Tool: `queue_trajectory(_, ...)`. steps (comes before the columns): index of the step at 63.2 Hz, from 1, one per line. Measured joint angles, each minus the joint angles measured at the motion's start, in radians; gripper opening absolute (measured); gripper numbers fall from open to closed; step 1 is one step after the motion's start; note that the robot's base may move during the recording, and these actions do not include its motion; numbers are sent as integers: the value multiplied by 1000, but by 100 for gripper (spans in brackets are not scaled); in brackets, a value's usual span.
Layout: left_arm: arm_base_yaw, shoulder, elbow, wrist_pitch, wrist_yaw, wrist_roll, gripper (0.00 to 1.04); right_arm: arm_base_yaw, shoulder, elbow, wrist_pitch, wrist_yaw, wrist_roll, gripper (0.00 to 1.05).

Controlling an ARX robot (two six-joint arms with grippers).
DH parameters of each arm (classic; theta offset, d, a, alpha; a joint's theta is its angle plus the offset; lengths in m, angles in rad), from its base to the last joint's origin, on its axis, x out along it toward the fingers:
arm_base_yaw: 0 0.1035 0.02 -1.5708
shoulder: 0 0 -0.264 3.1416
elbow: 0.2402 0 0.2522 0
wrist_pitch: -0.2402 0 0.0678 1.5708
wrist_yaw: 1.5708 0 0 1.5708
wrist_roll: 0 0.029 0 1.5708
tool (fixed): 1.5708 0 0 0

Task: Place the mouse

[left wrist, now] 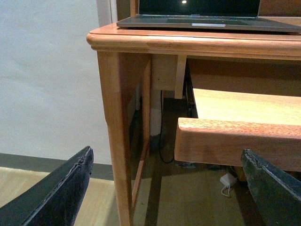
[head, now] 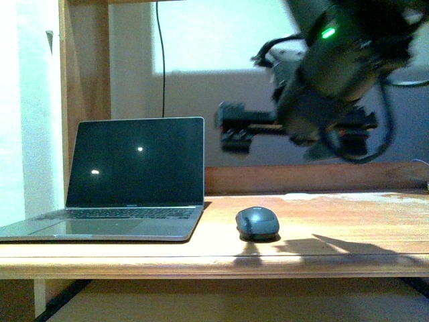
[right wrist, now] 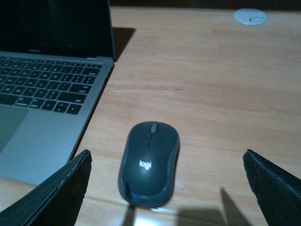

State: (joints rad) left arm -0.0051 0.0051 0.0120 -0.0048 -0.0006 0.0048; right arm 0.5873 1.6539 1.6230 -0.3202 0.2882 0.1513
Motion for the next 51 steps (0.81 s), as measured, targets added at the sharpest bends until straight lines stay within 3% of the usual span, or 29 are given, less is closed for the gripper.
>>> queue_trajectory(6,0,0,0,0,0,0,97,-80,-171,-166,47,-173,-46,97)
queue_trajectory(13,0,0,0,0,0,0,97,-242,-430,-462,74,-461,-129,97)
queue_trajectory(20,0,0,0,0,0,0,97,-364,-617,-698,48,-675,-203,97)
queue_trajectory(38,0,0,0,0,0,0,97,-499,-823,-915,-71,-938,-325,97)
queue_trajectory(51,0,0,0,0,0,0,97,-502,-907,-1025,-157,-991,-395,97)
